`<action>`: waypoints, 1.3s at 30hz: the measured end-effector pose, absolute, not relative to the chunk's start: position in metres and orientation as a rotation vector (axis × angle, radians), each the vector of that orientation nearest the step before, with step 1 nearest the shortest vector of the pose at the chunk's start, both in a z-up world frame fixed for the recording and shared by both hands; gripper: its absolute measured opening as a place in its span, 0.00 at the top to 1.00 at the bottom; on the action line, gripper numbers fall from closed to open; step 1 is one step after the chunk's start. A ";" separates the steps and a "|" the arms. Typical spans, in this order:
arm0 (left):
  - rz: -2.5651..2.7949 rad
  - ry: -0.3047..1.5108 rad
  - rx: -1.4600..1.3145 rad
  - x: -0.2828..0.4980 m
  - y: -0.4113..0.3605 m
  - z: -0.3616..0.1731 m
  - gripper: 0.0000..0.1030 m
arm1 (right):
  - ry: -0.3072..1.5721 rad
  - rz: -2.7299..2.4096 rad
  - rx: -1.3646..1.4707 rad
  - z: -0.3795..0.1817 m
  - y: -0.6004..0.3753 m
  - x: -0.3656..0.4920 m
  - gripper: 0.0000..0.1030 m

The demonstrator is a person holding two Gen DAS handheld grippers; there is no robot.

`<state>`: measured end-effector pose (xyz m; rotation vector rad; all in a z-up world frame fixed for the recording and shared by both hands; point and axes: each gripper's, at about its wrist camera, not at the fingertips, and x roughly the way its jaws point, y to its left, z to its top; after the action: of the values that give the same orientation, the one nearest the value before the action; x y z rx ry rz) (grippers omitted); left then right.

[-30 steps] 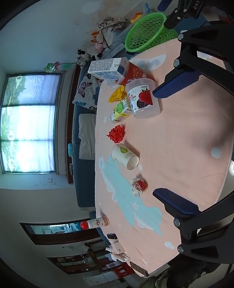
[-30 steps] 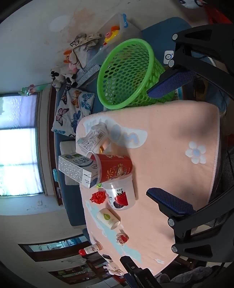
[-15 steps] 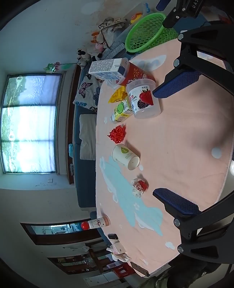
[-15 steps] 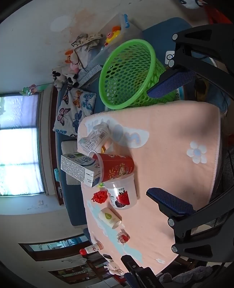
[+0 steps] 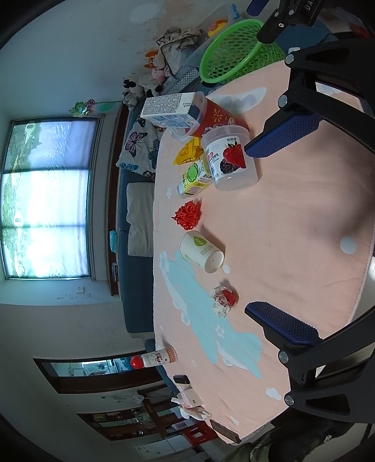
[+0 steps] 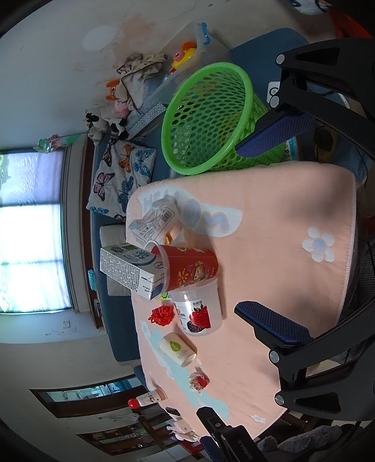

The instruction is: Collect trash

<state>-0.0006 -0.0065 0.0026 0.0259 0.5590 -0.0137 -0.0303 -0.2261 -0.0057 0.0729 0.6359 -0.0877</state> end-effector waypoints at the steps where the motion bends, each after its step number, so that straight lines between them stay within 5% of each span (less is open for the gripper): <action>1: -0.012 0.559 0.027 0.000 -0.007 0.003 0.06 | 0.636 -0.088 0.072 -0.005 -0.226 -0.030 0.04; 39: 0.008 0.569 0.046 0.018 -0.002 0.000 0.06 | 0.639 -0.071 0.054 -0.004 -0.220 -0.008 0.04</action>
<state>0.0183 -0.0017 -0.0002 0.0461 0.5686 0.0081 -0.0078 -0.2204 -0.0044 0.0539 0.6395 -0.0706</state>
